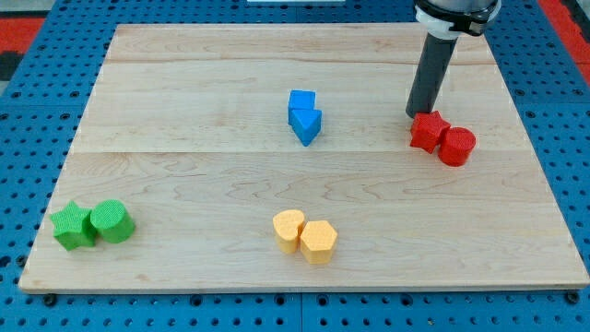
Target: Move red blocks upwards
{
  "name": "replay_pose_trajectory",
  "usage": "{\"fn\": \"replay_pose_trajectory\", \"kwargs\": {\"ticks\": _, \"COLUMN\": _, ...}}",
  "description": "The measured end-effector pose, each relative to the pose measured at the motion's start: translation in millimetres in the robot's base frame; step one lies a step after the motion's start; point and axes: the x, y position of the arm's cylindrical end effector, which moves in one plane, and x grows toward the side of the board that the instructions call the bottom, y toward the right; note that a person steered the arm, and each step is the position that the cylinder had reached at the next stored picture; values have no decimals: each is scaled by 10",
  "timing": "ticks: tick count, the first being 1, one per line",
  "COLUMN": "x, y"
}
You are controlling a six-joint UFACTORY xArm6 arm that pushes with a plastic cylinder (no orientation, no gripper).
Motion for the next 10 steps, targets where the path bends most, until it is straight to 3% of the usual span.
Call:
{"fn": "replay_pose_trajectory", "kwargs": {"ticks": 2, "x": -22, "y": -124}}
{"fn": "replay_pose_trajectory", "kwargs": {"ticks": 3, "x": 235, "y": -334}}
{"fn": "replay_pose_trajectory", "kwargs": {"ticks": 4, "x": 1200, "y": -322}}
{"fn": "replay_pose_trajectory", "kwargs": {"ticks": 5, "x": 1612, "y": 330}}
{"fn": "replay_pose_trajectory", "kwargs": {"ticks": 6, "x": 1410, "y": 769}}
{"fn": "replay_pose_trajectory", "kwargs": {"ticks": 8, "x": 608, "y": 514}}
{"fn": "replay_pose_trajectory", "kwargs": {"ticks": 10, "x": 507, "y": 26}}
